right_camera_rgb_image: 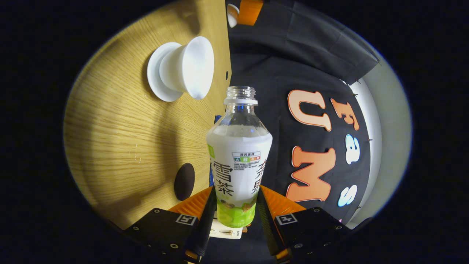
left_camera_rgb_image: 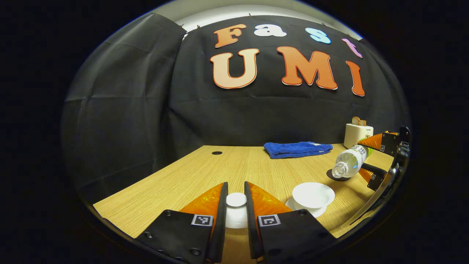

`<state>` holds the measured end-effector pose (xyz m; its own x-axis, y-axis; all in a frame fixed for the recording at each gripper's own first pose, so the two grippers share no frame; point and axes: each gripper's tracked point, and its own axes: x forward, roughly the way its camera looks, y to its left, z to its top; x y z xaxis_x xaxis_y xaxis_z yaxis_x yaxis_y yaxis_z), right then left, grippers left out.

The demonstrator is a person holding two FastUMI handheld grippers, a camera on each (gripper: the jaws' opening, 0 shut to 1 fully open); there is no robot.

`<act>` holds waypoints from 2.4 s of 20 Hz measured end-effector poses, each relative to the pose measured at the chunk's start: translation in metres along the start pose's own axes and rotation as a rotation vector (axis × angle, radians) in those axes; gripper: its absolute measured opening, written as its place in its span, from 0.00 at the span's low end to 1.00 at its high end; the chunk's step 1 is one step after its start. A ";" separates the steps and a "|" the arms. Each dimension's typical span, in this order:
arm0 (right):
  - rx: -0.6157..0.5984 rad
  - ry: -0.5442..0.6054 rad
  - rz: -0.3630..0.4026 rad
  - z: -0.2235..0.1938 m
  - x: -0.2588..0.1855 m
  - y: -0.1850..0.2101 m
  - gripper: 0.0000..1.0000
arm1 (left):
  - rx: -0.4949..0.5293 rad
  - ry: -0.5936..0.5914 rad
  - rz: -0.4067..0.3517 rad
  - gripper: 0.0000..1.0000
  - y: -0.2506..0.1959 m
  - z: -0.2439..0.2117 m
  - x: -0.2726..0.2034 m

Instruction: Open the teacup lid with one hand, grasp the water bottle and pour water into the teacup with the other hand; after pouring, place the water bottle on the coaster and then close the teacup lid.

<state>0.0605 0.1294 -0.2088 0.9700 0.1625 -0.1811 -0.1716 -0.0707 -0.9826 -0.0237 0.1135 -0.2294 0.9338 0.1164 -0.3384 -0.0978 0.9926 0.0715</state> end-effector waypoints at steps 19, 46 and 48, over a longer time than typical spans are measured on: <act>-0.197 -0.083 -0.041 0.010 -0.013 0.002 0.64 | -0.017 -0.003 0.021 0.31 0.018 0.004 -0.006; -0.458 -0.175 -0.087 0.024 -0.009 -0.014 0.64 | -0.005 -0.053 0.041 0.31 0.037 0.032 -0.017; -0.478 -0.186 -0.093 0.027 -0.012 -0.013 0.64 | -0.004 -0.053 0.042 0.31 0.038 0.033 -0.019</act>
<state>0.0460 0.1550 -0.1949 0.9229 0.3585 -0.1408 0.0537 -0.4819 -0.8746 -0.0333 0.1479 -0.1893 0.9459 0.1559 -0.2846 -0.1385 0.9871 0.0804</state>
